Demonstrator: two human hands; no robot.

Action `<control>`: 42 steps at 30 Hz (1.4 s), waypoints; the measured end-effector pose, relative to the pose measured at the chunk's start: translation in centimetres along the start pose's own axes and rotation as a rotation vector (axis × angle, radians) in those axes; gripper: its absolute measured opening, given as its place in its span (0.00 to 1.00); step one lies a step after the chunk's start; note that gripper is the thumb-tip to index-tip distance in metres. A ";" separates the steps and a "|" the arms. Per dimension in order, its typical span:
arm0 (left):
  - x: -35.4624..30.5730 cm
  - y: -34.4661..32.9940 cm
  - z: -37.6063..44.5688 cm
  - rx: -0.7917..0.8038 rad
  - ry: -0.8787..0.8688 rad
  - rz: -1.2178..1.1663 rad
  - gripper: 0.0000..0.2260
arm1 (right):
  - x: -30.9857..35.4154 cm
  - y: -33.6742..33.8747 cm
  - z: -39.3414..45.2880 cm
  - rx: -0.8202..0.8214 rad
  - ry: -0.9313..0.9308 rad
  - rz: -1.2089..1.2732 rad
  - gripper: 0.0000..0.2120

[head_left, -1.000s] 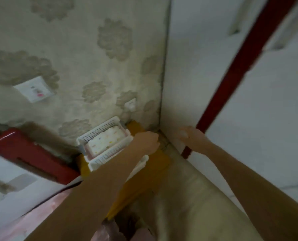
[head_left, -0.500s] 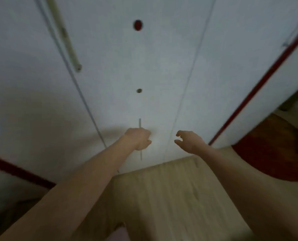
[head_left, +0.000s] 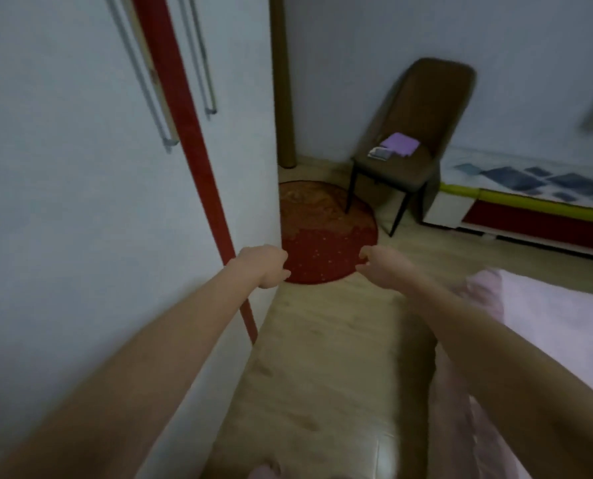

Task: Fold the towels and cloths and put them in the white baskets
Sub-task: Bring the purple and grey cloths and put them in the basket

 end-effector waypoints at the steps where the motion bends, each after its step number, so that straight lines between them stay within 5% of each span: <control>1: -0.3 1.5 2.7 -0.008 -0.039 0.021 0.22 | -1.6 1.2 1.3 -0.027 -0.049 0.028 0.14; 14: -11.4 15.5 37.1 0.015 -0.310 0.170 0.21 | -23.2 10.5 21.7 -0.133 -0.429 0.163 0.17; 23: -13.9 23.8 59.1 0.050 -0.329 0.124 0.21 | -32.9 20.1 41.9 -0.110 -0.409 0.104 0.17; 42: -17.3 29.4 104.9 0.125 -0.411 0.055 0.17 | -52.1 24.5 83.1 0.094 -0.400 0.134 0.21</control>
Point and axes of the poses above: each hand's wrist, its own z-axis towards the middle knuckle, its own y-axis out of the back of the hand, x = y × z, the point moved 6 cm from there along z, towards the middle knuckle, and after that the axes turned 1 degree about z, right-handed, at the moved point
